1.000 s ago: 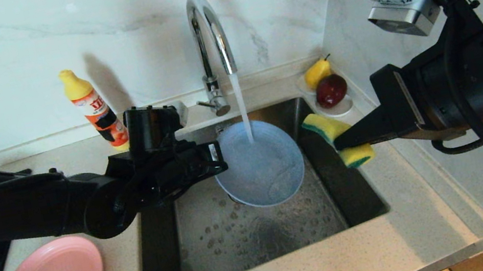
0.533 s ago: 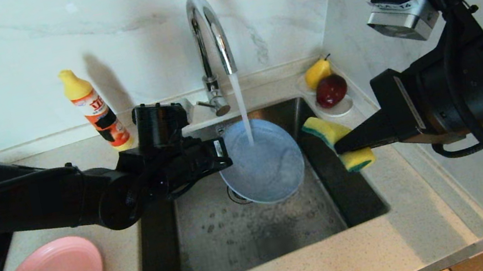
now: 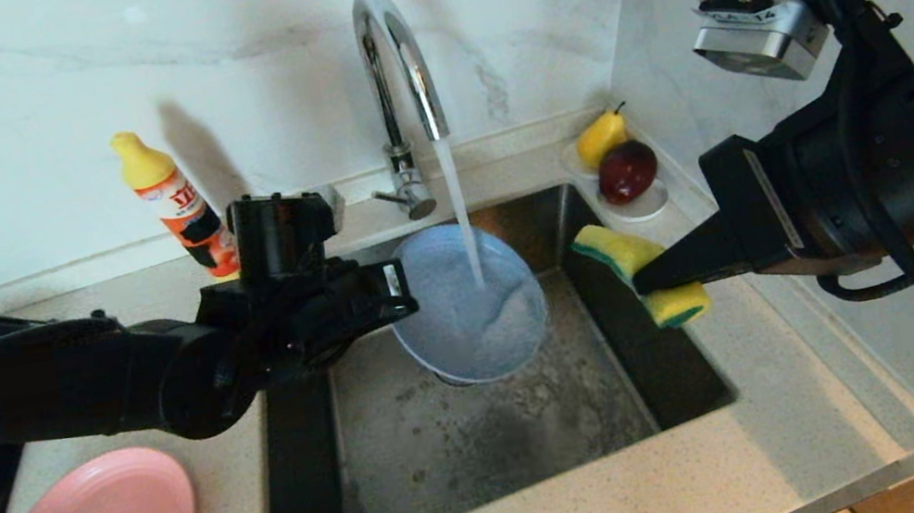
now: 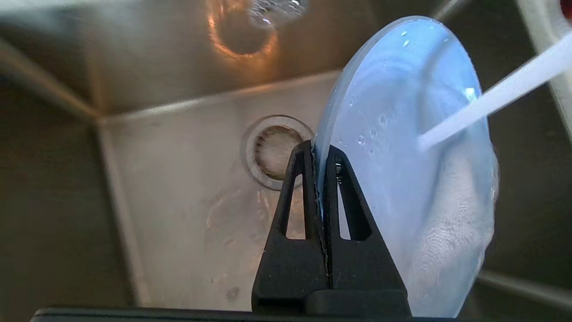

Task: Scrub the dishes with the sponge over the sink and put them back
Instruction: Rinse the plate

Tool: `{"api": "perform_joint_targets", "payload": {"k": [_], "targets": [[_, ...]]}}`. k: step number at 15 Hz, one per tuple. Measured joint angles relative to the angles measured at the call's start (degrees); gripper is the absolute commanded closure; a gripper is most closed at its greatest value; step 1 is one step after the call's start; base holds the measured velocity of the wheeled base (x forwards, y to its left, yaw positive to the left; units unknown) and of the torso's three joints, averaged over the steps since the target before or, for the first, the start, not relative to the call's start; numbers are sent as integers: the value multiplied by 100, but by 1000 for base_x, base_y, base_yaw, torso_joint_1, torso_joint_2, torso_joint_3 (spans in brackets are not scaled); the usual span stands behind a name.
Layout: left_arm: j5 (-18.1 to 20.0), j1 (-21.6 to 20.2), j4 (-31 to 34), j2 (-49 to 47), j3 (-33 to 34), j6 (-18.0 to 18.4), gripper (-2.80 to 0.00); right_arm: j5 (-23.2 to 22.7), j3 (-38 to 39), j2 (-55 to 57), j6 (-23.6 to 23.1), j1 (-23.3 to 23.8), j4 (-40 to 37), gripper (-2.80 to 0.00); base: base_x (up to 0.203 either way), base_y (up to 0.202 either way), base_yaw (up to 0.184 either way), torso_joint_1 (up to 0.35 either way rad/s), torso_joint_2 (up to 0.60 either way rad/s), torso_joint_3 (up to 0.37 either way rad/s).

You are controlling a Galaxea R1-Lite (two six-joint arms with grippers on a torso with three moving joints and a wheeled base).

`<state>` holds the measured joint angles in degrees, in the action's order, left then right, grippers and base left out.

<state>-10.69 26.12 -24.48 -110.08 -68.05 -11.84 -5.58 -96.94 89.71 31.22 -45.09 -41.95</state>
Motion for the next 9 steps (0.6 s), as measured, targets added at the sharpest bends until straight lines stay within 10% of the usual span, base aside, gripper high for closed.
{"api": "perform_joint_targets", "payload": {"k": [9], "targets": [[-17,-783,-26,1556,1229,1424,0,23,205,-41,23,11,-5,0,0,0,0,0,0,0]]}}
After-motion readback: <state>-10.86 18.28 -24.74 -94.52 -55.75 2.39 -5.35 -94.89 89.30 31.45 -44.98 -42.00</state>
